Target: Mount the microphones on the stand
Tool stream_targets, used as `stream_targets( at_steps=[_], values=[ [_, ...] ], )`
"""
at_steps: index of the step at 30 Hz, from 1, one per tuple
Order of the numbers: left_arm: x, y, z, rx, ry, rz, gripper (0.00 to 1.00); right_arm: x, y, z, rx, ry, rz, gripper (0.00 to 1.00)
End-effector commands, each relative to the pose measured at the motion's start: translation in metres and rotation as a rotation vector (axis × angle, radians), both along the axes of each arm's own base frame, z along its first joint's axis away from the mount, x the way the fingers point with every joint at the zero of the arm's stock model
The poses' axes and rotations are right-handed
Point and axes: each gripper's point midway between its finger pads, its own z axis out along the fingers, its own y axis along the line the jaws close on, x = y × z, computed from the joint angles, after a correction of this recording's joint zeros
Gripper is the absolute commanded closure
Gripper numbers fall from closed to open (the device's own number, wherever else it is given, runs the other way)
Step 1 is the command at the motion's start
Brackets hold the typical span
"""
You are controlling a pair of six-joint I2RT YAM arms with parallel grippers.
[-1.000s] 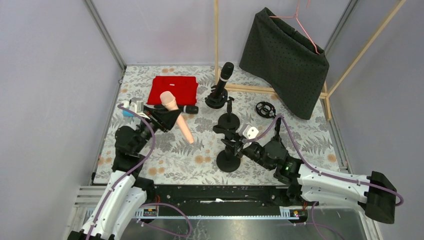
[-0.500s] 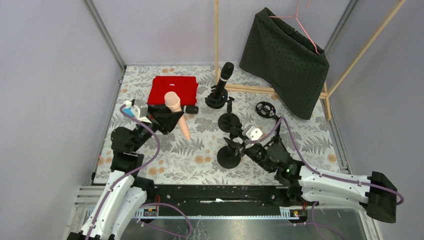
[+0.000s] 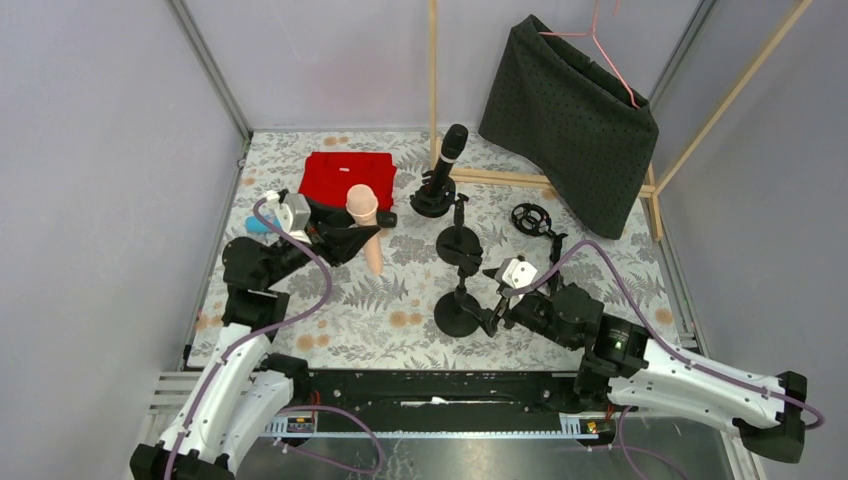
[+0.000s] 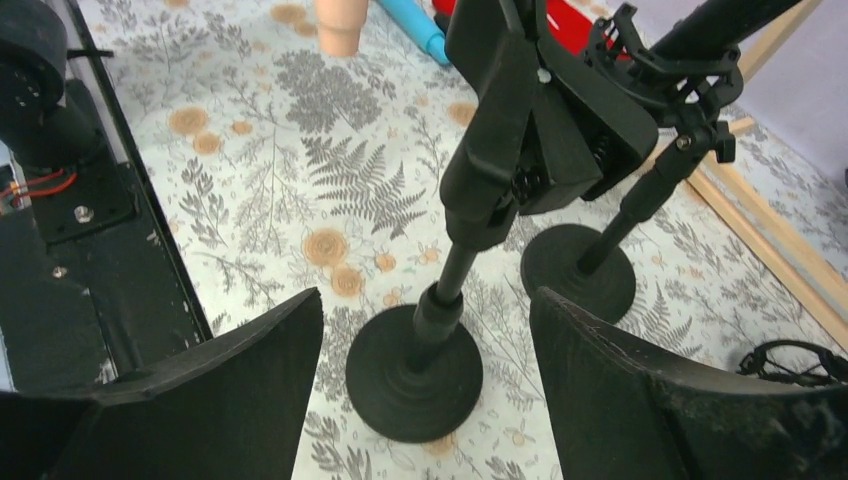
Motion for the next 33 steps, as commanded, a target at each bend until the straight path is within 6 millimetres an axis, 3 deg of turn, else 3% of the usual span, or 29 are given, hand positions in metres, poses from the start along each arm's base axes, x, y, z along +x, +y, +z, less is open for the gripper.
stream_targets(
  at_steps=[1, 4, 8, 16, 27, 33],
  values=[
    [-0.018, -0.01, 0.041, 0.04, -0.205, -0.095, 1.0, 0.003, -0.015, 0.006, -0.09, 0.025, -0.031, 0.18],
    [-0.018, -0.017, 0.042, 0.044, -0.206, -0.117, 1.0, 0.007, -0.01, 0.011, -0.112, 0.074, 0.066, 0.18],
    [-0.022, -0.03, 0.04, 0.06, -0.204, -0.146, 1.0, 0.035, -0.021, 0.019, -0.073, 0.122, 0.1, 0.19],
    [-0.027, -0.036, 0.034, 0.091, -0.186, -0.159, 1.0, 0.025, -0.013, 0.057, -0.019, 0.038, 0.334, 0.19],
    [-0.029, -0.033, 0.029, 0.102, -0.185, -0.144, 1.0, 0.018, -0.011, 0.061, -0.019, -0.078, 0.401, 0.17],
    [-0.029, -0.032, 0.029, 0.102, -0.184, -0.137, 1.0, 0.024, -0.007, 0.078, 0.041, -0.131, 0.381, 0.15]
  ],
)
